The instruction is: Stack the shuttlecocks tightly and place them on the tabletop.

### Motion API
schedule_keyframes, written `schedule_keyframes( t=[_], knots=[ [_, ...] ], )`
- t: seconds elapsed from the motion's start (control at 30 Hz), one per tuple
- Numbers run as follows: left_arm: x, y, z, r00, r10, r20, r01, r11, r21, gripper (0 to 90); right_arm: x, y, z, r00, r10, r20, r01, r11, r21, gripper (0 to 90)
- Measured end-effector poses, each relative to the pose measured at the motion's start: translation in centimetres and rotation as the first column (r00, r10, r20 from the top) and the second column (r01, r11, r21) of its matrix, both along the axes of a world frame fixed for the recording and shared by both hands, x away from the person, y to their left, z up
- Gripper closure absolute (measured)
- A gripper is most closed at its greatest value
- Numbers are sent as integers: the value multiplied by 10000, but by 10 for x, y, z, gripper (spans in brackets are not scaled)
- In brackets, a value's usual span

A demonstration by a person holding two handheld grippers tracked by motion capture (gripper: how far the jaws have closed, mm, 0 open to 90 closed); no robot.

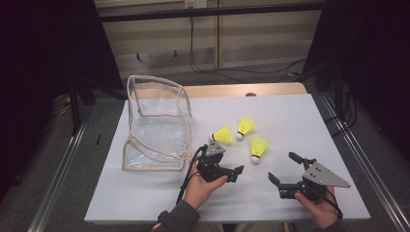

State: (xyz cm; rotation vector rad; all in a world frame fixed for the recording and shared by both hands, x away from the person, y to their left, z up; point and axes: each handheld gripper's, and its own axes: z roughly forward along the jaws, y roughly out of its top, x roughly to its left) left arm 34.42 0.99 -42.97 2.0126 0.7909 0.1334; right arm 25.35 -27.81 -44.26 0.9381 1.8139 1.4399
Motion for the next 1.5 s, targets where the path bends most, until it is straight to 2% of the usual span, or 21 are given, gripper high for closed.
schedule_keyframes(
  t=[0.27,0.6,1.0,1.17,1.5],
  knots=[
    [-4,7,1,9999,27,125,-27,10000,-33,95,0,0,0,10000,-26,-31,26,10000,-29,33],
    [-7,17,0,10000,-53,31,53,9998,-175,87,1,0,1,10000,-11,-44,11,10000,45,33],
    [-11,30,2,9999,-19,163,23,9997,-247,68,2,2,1,10000,63,-73,-63,10000,14,32],
    [-12,34,3,9998,-93,191,101,9991,-408,67,3,1,1,9999,-6,-109,6,10000,29,31],
    [-15,37,3,9993,-302,231,311,9987,-394,64,3,-1,1,9999,-62,-139,63,10000,69,30]
  ],
)
